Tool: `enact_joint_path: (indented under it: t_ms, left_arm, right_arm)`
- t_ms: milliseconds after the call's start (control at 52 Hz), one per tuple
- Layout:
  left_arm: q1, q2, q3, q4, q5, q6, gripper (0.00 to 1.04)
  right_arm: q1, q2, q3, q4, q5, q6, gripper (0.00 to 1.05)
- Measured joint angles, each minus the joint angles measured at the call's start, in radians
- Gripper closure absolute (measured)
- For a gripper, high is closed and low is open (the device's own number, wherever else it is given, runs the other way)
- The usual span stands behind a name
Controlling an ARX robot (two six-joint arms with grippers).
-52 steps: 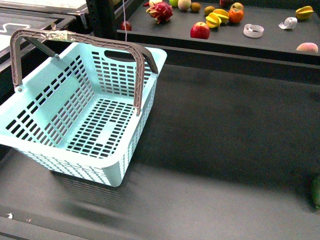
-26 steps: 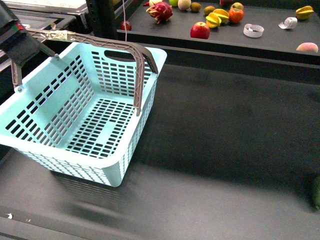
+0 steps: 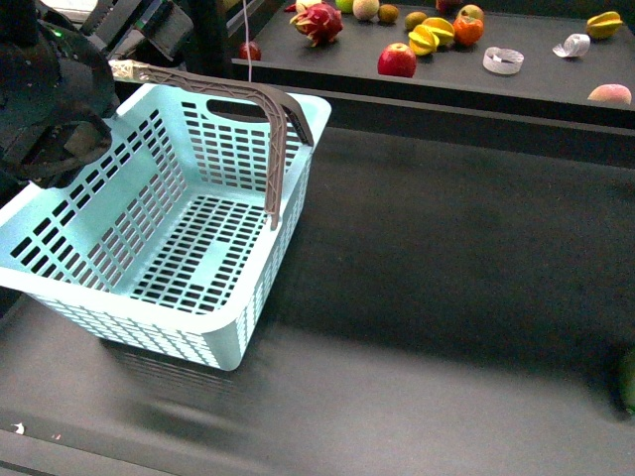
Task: Pick mango with right arm and hold basket with left
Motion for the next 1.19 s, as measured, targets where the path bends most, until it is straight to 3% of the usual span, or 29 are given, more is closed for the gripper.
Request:
enact_joint_path:
  t_ms: [307,672,807,999,1095,1191]
  left_arm:
    - [0.061,0.161,0.244,-0.072,0.037,-0.048,0.06]
    - [0.068,0.274,0.418,-0.146,0.047,-0.064,0.06]
    - [0.065,0.289,0.432,-0.157,0.056,-0.064,0.29]
    - [0.064,0.295,0.421,-0.151,0.069,-0.081,0.74]
    - [0.063,0.272,0.394,-0.139,0.096,-0.133,0.88]
    - [0.057,0.229,0.343,-0.123,0.112,-0.138,0.95]
  right_arm:
    - [0.000,0.000,0.000,0.000,0.000,0.000,0.08]
    - [0.000,0.000,0.000,0.000,0.000,0.000,0.08]
    - [0.000,0.000,0.000,0.000,0.000,0.000,0.08]
    - [0.000,0.000,0.000,0.000,0.000,0.000,0.08]
    - [0.000,0.000,0.000,0.000,0.000,0.000,0.08]
    - [0.000,0.000,0.000,0.000,0.000,0.000,0.08]
